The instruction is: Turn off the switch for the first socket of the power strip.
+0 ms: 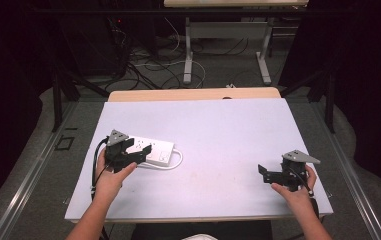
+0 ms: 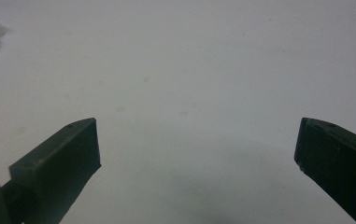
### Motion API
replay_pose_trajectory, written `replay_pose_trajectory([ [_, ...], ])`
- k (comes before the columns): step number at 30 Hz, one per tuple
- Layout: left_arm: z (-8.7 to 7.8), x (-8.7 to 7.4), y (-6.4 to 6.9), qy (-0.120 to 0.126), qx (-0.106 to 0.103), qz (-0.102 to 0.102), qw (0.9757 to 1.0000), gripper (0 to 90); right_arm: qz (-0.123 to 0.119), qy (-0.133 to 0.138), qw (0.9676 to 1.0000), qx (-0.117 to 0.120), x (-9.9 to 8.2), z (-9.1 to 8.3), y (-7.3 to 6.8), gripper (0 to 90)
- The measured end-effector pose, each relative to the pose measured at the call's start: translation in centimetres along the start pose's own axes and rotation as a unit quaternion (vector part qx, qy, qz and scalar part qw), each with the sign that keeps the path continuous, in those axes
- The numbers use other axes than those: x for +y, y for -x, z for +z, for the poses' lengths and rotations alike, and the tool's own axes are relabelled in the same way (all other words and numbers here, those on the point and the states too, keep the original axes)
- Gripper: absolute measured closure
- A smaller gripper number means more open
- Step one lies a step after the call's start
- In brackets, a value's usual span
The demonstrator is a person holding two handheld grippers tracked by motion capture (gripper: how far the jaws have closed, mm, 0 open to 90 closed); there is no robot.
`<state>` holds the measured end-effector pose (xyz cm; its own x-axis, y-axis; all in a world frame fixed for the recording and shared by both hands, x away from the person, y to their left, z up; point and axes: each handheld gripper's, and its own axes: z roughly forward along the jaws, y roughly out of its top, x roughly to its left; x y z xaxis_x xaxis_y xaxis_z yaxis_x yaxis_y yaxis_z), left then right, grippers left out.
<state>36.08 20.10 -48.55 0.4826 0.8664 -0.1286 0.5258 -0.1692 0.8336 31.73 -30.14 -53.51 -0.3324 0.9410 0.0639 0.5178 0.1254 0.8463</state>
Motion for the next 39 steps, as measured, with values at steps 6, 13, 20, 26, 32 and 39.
replay_pose_trajectory([
  [6, 0.4, 0.8, 0.0, -0.006, 0.0, -0.006, 1.0, 28.7, -0.001, -0.002, 1.0, -0.002, 0.0, 0.0, 0.1, 0.0],
  [13, 0.9, 1.5, 0.4, -0.017, 0.008, -0.024, 0.9995, 32.5, -0.008, -0.001, 0.9999, -0.013, 0.0, -0.1, 0.2, 0.1],
  [20, 1.2, 2.0, 0.6, -0.027, 0.01, -0.028, 0.9992, 35.4, -0.005, 0.001, 0.9999, -0.014, -0.1, 0.0, 0.2, 0.1],
  [26, 1.5, 2.4, 0.8, -0.023, 0.014, -0.028, 0.9992, 37.2, -0.004, -0.002, 0.9999, -0.014, -0.1, -0.1, 0.3, 0.1],
  [32, 2.0, 2.9, 1.1, -0.039, 0.0, -0.045, 0.9982, 38.5, -0.001, -0.002, 0.9999, -0.012, -0.1, -0.1, 0.4, 0.3],
  [39, 2.4, 3.3, 1.2, -0.063, -0.01, -0.057, 0.9964, 45.5, 0.001, -0.003, 1.0, -0.008, -0.1, -0.1, 0.4, 0.8],
])
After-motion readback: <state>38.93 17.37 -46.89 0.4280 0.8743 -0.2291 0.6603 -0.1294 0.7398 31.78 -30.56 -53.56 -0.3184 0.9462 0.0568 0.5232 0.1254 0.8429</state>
